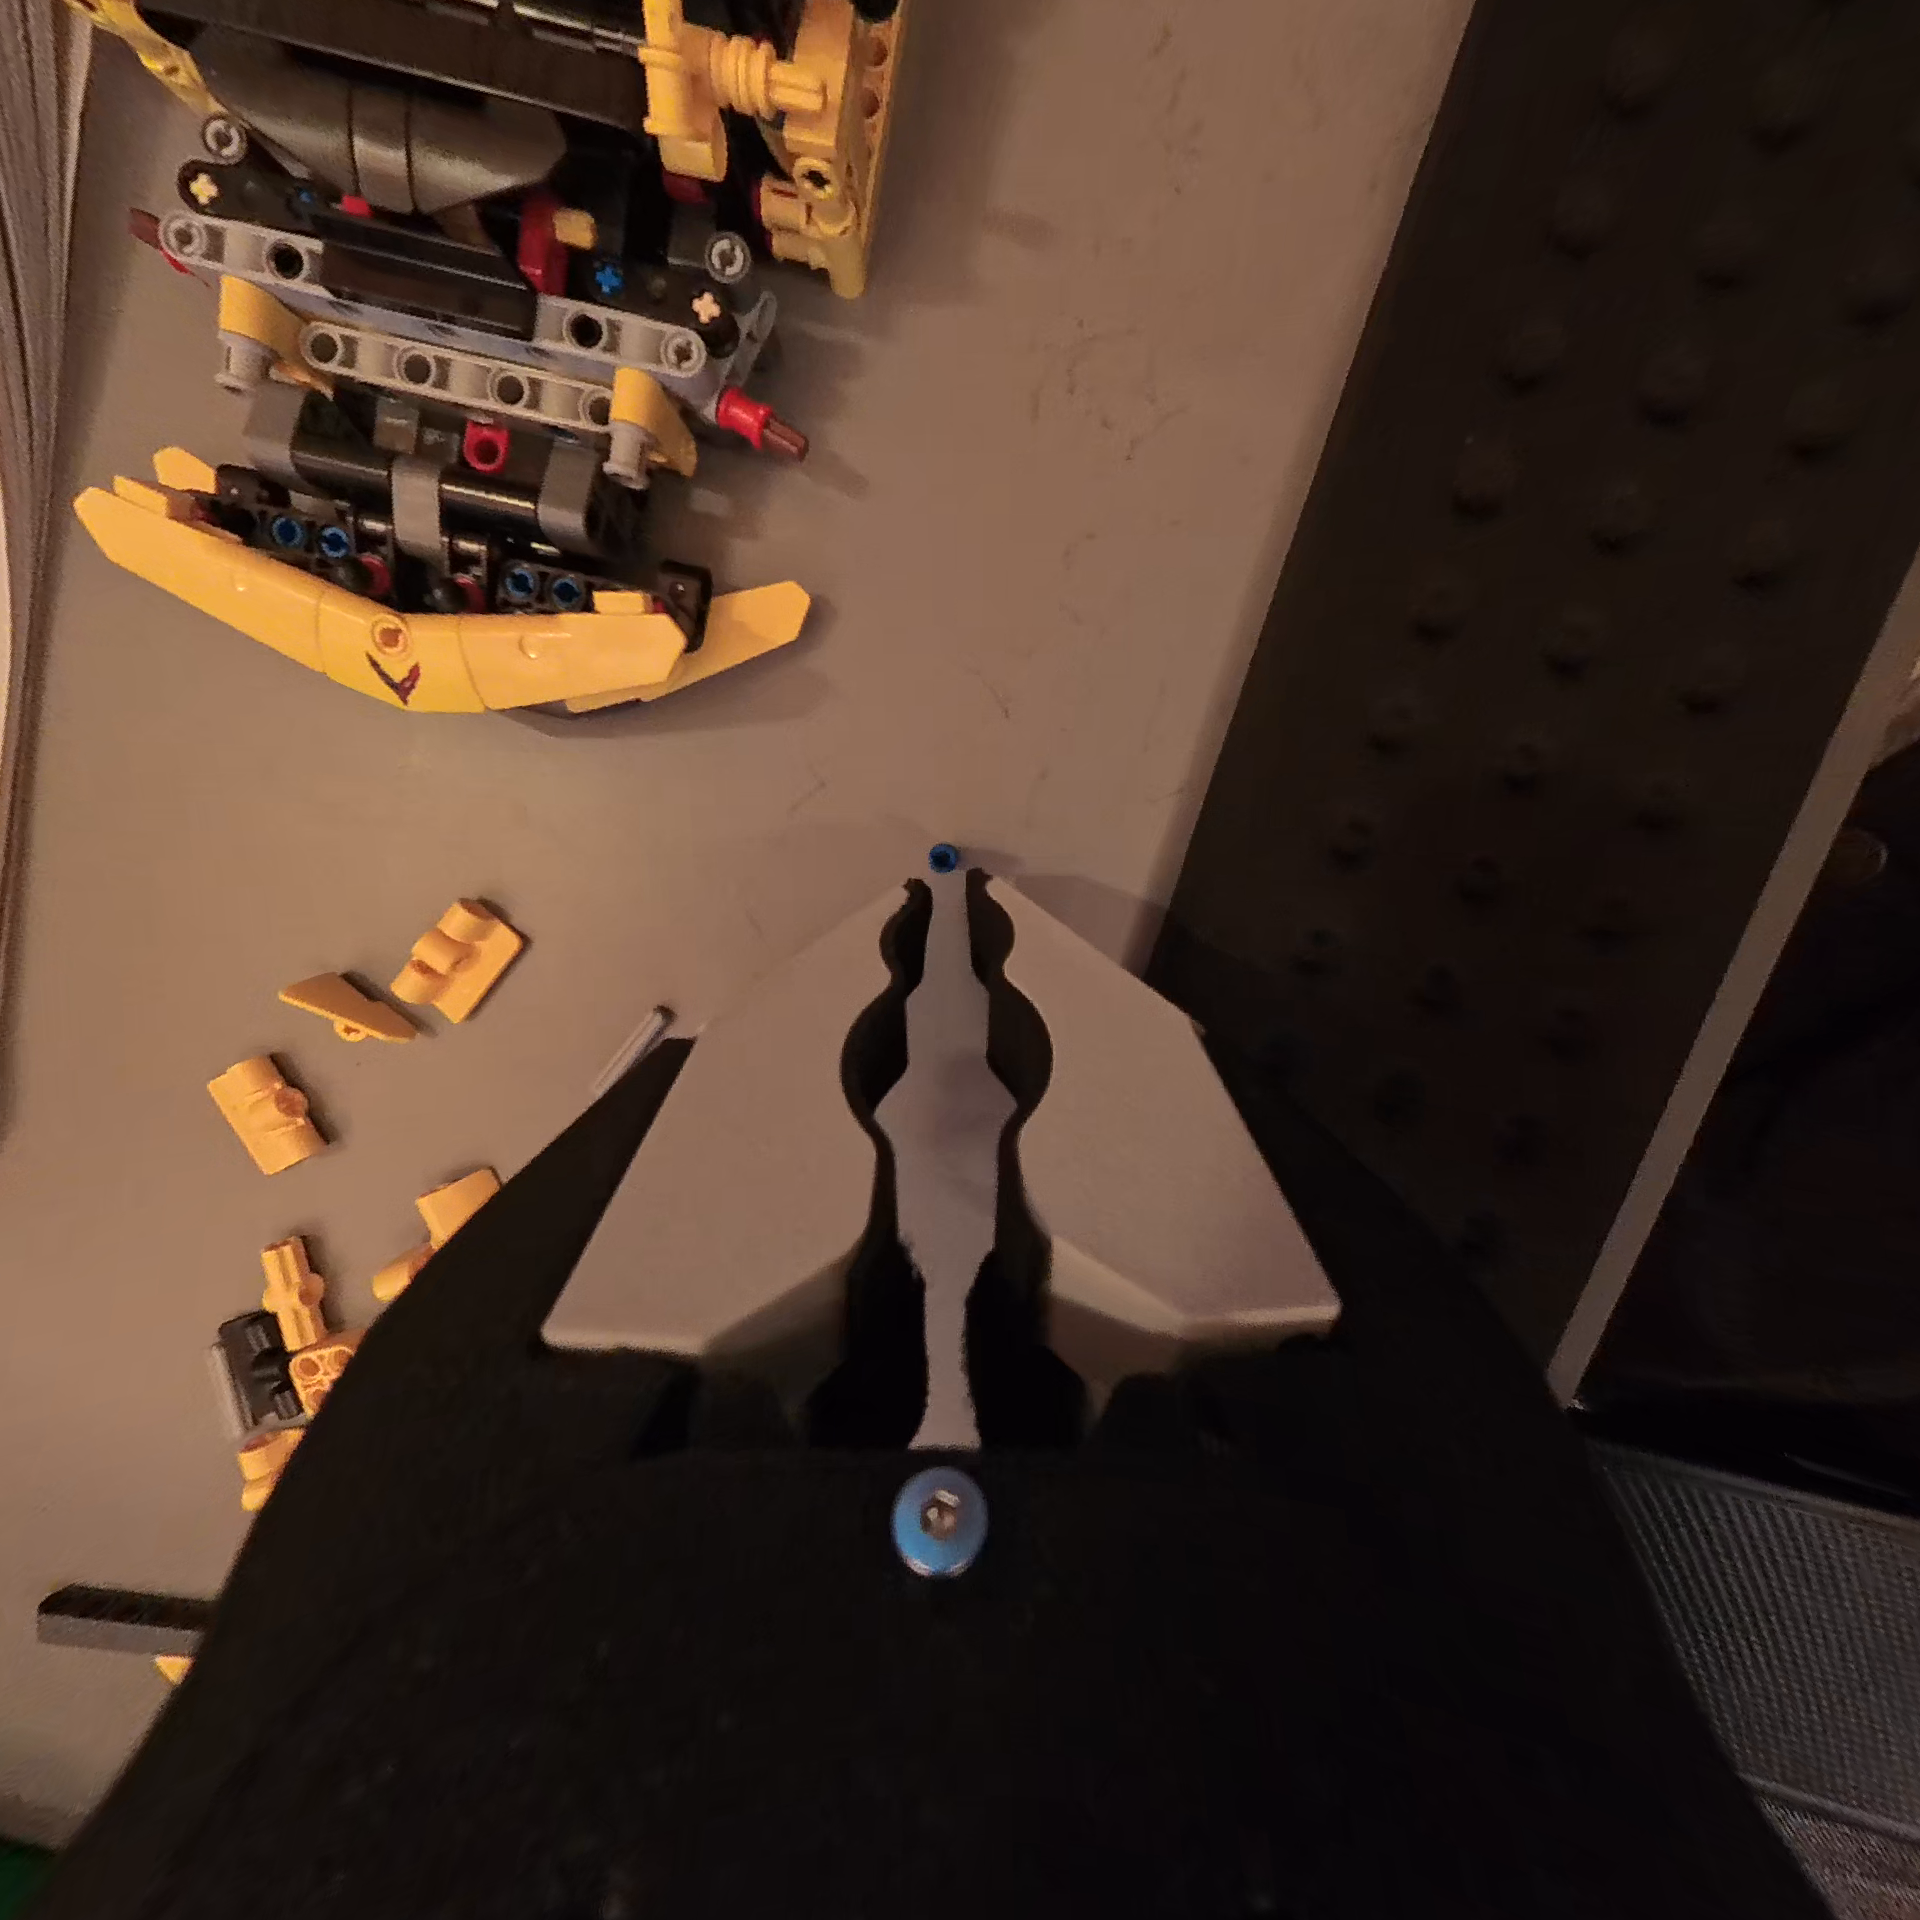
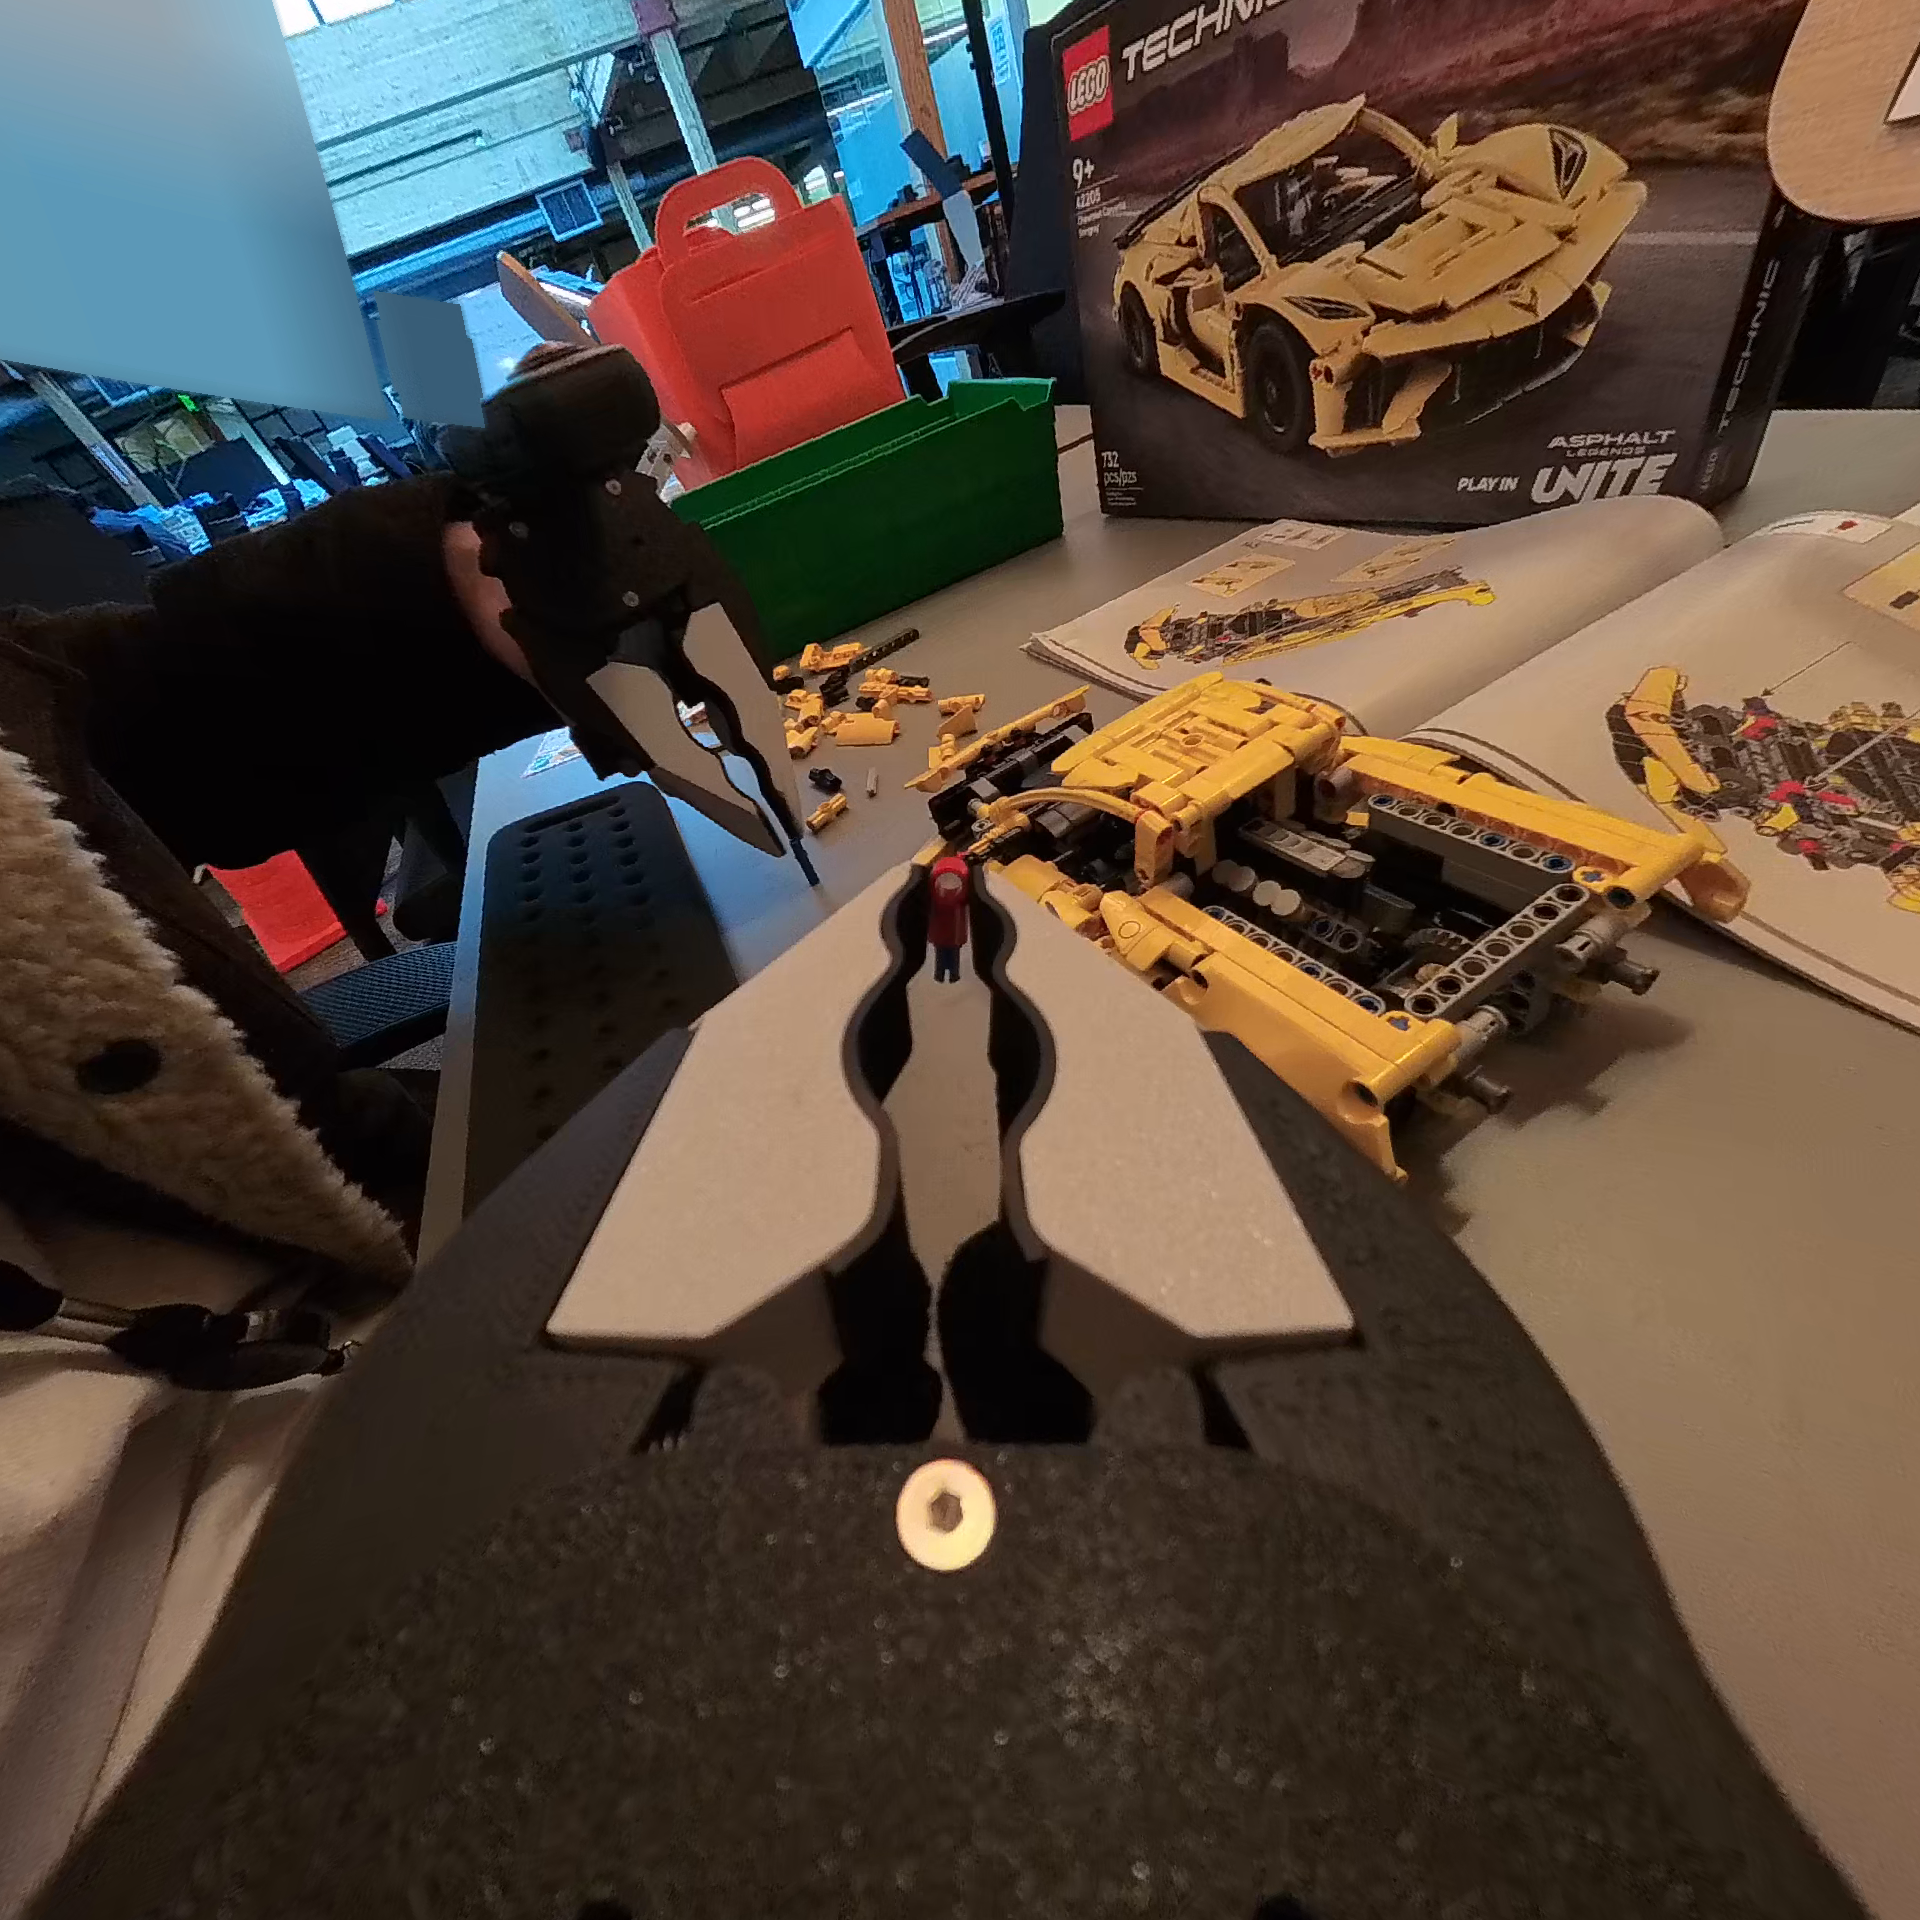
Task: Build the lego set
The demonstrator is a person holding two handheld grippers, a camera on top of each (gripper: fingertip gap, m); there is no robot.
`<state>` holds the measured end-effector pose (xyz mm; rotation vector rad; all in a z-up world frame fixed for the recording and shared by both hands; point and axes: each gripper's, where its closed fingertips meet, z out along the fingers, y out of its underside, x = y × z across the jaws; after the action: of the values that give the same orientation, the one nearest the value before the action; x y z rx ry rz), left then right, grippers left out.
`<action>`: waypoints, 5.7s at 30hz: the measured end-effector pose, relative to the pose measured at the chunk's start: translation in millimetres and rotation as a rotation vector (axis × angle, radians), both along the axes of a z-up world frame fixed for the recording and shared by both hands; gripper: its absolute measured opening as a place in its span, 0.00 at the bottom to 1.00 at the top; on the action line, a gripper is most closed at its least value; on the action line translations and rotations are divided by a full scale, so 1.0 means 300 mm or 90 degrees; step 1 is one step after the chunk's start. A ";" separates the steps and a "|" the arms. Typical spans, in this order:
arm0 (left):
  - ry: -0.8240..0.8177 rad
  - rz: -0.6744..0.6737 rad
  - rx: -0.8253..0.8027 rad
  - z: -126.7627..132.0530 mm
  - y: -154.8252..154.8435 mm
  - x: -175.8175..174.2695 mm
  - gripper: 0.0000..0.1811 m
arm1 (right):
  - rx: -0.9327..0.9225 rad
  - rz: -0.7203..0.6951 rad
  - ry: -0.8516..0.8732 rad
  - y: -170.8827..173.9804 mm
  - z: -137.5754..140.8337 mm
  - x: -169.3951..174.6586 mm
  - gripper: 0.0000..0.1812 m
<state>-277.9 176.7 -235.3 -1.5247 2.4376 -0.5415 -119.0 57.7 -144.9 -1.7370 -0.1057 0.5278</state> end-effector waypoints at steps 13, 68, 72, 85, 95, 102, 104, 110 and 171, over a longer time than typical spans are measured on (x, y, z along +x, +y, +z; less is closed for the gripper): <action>0.008 0.010 -0.005 0.016 0.001 -0.027 0.10 | 0.004 -0.006 0.004 -0.001 0.004 0.007 0.03; -0.630 0.183 -0.750 0.767 0.143 0.712 0.03 | 0.060 -0.002 0.032 0.421 0.457 0.399 0.03; -0.613 0.221 -0.725 0.614 0.207 0.685 0.02 | 0.047 0.067 0.127 0.462 0.238 0.313 0.03; -0.592 0.211 -0.806 0.577 0.163 0.698 0.02 | 0.103 0.089 0.147 0.457 0.255 0.255 0.03; -0.564 0.157 -0.875 0.595 0.086 0.689 0.02 | 0.132 0.082 0.059 0.462 0.260 0.187 0.03; -0.559 0.114 -0.878 0.610 0.050 0.676 0.02 | 0.146 0.134 0.093 0.439 0.289 0.152 0.03; -0.557 0.115 -0.880 0.609 0.052 0.676 0.02 | 0.144 0.134 0.093 0.439 0.287 0.151 0.03; -0.546 0.101 -0.898 0.617 0.039 0.670 0.02 | 0.154 0.139 0.092 0.432 0.298 0.147 0.03; -0.422 0.042 -0.846 0.552 -0.028 0.651 0.02 | 0.098 0.201 -0.051 0.376 0.233 0.122 0.03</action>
<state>-82.7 168.3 -69.7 -1.2897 1.3962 -2.4483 -82.5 170.6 -75.1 -1.5988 -0.4713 0.6616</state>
